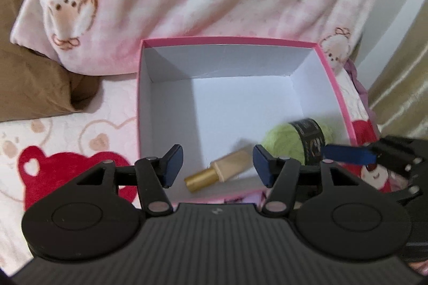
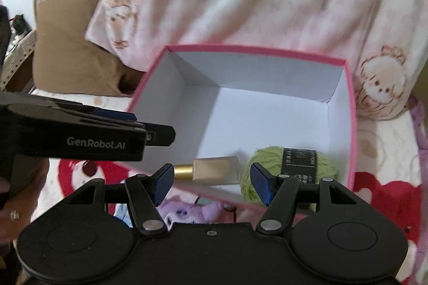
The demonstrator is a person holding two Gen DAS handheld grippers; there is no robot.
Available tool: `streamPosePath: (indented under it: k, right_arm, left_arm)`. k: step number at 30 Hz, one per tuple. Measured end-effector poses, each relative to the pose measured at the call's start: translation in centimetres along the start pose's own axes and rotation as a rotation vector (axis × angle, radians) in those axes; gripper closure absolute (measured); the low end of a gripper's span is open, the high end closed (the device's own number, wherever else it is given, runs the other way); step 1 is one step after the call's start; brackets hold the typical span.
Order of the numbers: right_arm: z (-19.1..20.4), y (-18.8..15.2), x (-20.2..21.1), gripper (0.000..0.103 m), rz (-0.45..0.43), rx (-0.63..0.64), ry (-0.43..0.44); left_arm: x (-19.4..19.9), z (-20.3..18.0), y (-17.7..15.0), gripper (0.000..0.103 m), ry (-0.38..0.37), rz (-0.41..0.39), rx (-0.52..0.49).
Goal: Organize objects
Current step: 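Open the left tool to release the bottle in the box and withdraw, then reach the left tool to the blue wet-wipes pack and grasp it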
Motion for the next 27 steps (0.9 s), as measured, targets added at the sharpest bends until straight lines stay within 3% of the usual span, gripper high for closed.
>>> streamPosePath:
  k: [7, 13, 19, 27]
  right_arm:
    - [2.6, -1.2, 5.8, 0.033, -0.048, 0.046, 0.068]
    - [5.8, -3.3, 7.1, 0.031, -0.08, 0.06, 0.146]
    - [8.9, -5.9, 4.7, 0.029, -0.074, 0.062, 0.212]
    - [10.9, -8.3, -0.7, 0.028, -0.022, 0.054, 0.236]
  left_arm:
    - [6.7, 0.8, -2.0, 0.031, 0.017, -0.027, -0.075]
    - [10.3, 1.7, -4.6, 0.019, 0.031, -0.055, -0.11]
    - [9.3, 3.2, -7.5, 0.017, 0.027, -0.026, -0.075]
    - [4.3, 6.2, -9.8, 0.019, 0.022, 0.064, 0.029]
Point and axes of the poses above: each gripper's, at about its wrist camera, not at the fingertips, and x roughly against the way its jaws point, z to its left, y to its top, the point moved 4 cm from there along -x, roughly the way its jaws point, and after that the axes turned 9 degrees about x, right-handed, at the moved point
